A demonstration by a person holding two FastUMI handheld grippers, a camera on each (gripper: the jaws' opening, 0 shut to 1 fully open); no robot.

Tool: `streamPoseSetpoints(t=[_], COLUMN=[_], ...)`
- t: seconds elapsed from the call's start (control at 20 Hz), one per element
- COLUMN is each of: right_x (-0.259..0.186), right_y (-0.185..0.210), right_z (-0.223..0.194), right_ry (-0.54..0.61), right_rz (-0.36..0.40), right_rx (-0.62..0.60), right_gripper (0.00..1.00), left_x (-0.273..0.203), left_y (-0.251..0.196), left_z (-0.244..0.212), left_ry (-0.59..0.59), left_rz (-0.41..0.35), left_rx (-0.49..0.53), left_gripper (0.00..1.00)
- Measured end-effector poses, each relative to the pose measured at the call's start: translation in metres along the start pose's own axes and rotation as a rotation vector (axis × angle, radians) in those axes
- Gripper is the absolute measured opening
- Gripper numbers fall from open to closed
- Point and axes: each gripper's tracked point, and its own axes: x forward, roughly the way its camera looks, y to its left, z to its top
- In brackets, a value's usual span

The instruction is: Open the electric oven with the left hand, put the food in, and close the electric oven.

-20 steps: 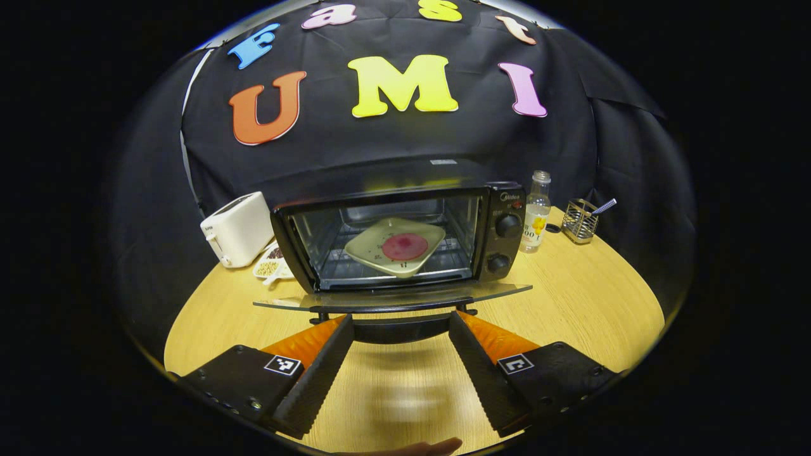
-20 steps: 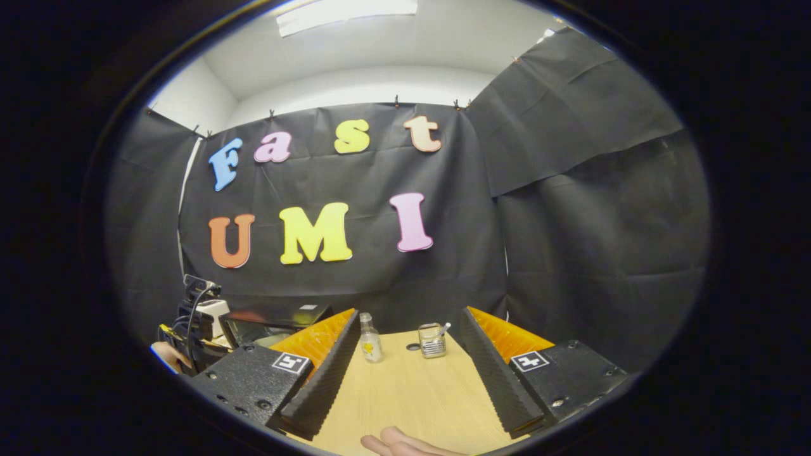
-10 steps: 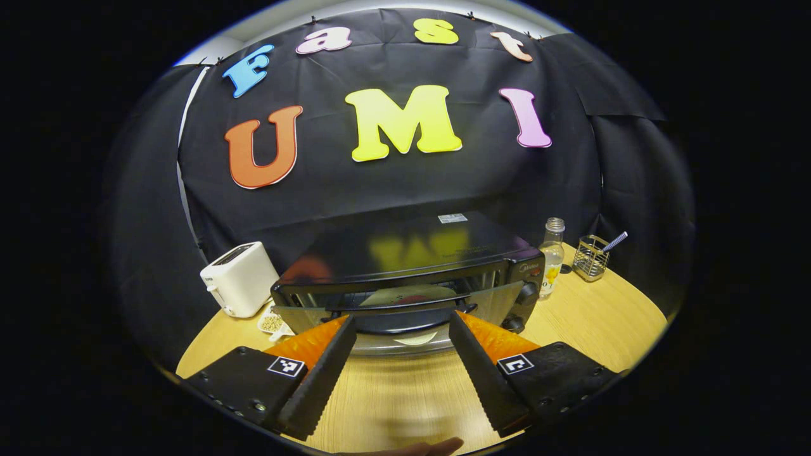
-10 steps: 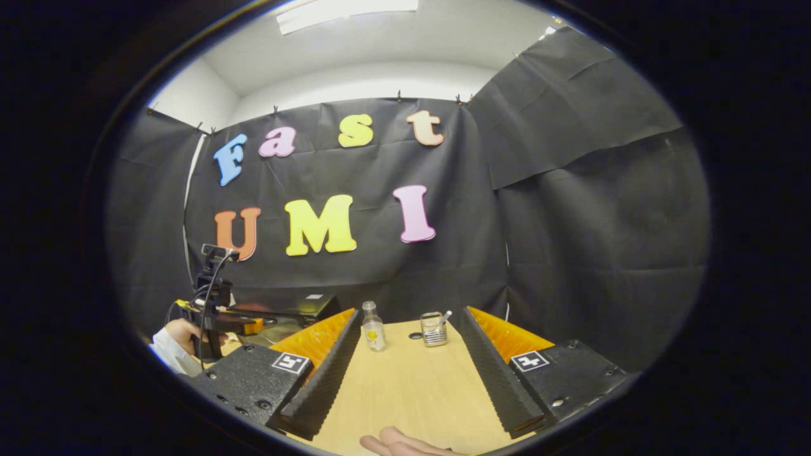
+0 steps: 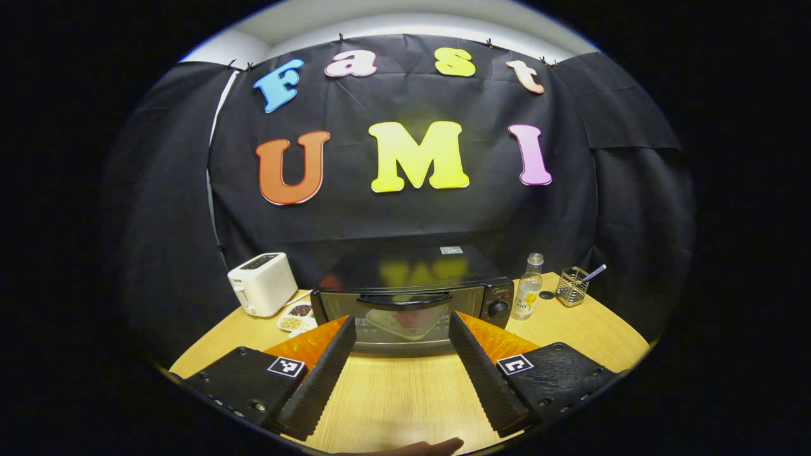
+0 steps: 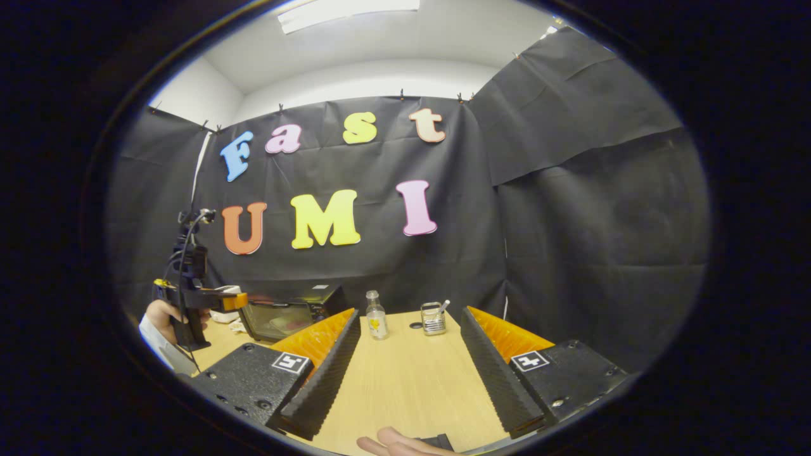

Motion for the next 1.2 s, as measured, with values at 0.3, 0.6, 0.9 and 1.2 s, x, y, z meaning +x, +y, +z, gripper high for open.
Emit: streamPoseSetpoints(t=[0.3, 0.6, 0.9, 1.2], right_x=[-0.019, -0.017, -0.014, -0.015], right_y=[0.015, 0.027, 0.03, 0.035], right_z=[0.003, 0.006, 0.012, 0.042], right_ry=[-0.019, -0.03, -0.035, -0.088], right_rz=[0.039, 0.063, 0.057, 0.034], right_rx=[0.016, 0.0, -0.048, -0.157], right_gripper=[0.96, 0.96, 0.96, 1.0], left_x=[-0.099, -0.177, -0.206, -0.209], left_y=[0.004, 0.023, 0.028, 0.035], left_z=[0.034, 0.048, 0.017, 0.016], left_ry=[-0.133, -0.257, -0.2, -0.192], left_rz=[0.009, 0.029, 0.051, 0.048], left_rx=[-0.021, -0.043, -0.017, 0.001], left_gripper=[0.94, 0.94, 0.94, 0.94])
